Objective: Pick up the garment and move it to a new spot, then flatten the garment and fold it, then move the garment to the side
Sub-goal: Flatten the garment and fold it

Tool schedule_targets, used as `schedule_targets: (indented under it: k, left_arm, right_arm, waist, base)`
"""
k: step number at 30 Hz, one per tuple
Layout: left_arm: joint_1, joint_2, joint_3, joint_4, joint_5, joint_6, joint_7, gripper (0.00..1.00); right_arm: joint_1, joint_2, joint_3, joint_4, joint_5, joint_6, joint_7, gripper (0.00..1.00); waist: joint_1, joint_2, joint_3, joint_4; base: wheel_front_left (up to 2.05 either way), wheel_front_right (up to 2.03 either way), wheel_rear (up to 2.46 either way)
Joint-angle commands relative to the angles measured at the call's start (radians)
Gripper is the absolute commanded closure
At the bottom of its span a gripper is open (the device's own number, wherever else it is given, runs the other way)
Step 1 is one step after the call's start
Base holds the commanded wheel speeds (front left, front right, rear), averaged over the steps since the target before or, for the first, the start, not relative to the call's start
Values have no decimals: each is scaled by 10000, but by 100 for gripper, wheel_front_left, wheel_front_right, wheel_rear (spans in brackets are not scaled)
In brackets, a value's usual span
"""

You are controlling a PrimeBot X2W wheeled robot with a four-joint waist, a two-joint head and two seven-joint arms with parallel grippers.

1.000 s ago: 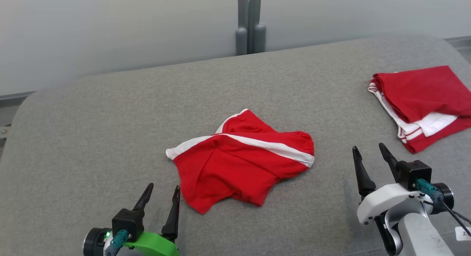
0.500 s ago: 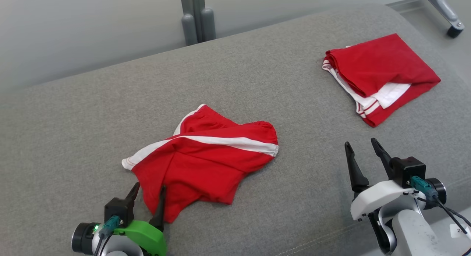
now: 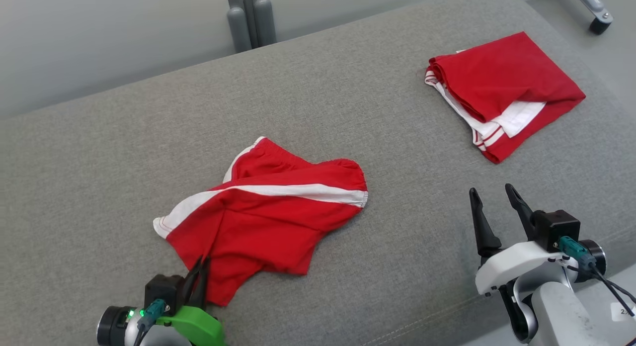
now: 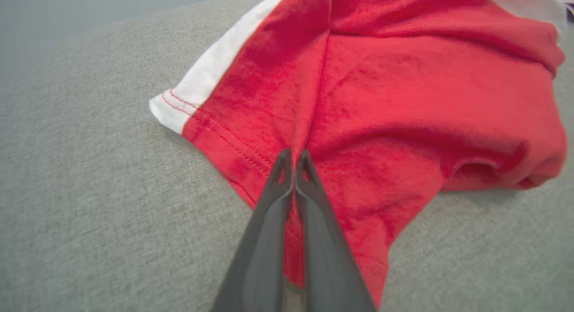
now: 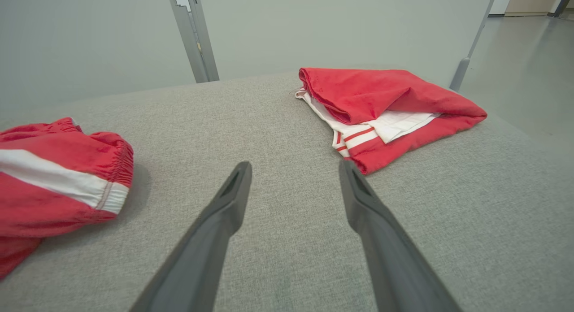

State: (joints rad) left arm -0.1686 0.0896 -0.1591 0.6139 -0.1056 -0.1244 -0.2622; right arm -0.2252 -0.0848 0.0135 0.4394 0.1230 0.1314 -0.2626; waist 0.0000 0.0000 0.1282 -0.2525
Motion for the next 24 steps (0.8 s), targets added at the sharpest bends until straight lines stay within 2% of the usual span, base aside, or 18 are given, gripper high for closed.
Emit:
schedule_targets:
  k: [1, 10, 14, 19, 20, 21, 22, 23, 24]
  left_arm:
    - [185, 105, 21, -70, 47, -33, -30, 100]
    - [938, 203, -506, -1828, 86, -71, -30, 100]
    - [1407, 591, -1269, -2748, 19, -73, -30, 100]
    - [1862, 1023, -2071, -3116, -11, -74, -30, 100]
    - [1916, 1102, -2257, -3005, -13, -74, -30, 90]
    - [1968, 1159, -2403, -2809, -21, -74, -28, 72]
    - [2014, 1195, -2483, -2533, -62, -73, -28, 49]
    - [2036, 1195, -2570, -2224, -104, -73, -30, 6]
    - [2036, 1195, -2570, -2224, -104, -73, -30, 6]
  right_arm:
    - [111, -3, -6, -2, 78, -16, -23, 0]
    - [398, 139, -9, 228, 184, -16, -23, 0]
    - [527, 190, -86, 404, 245, -16, -23, 0]
    - [622, 228, -77, 555, 277, -16, -23, 0]
    - [627, 225, -70, 570, 259, -16, -23, 0]
    - [623, 226, -59, 592, 246, -16, -23, 0]
    - [602, 231, -29, 620, 229, -16, -23, 0]
    - [567, 237, 1, 634, 204, -16, -23, 0]
    - [567, 237, 1, 634, 204, -16, -23, 0]
  waist:
    - [0, 0, -155, 193]
    - [0, 0, -640, 1023]
    - [0, 0, -917, 1451]
    - [0, 0, -1050, 1787]
    - [0, 0, -1057, 1827]
    - [0, 0, -1062, 1858]
    - [0, 0, -1066, 1878]
    - [0, 0, -1071, 1888]
    - [0, 0, -1071, 1888]
  base:
    - [0, 0, 0]
    - [0, 0, 0]
    - [0, 0, 0]
    - [0, 0, 0]
    - [0, 0, 0]
    - [0, 0, 0]
    - [0, 0, 0]
    - [0, 0, 0]
    - [0, 0, 0]
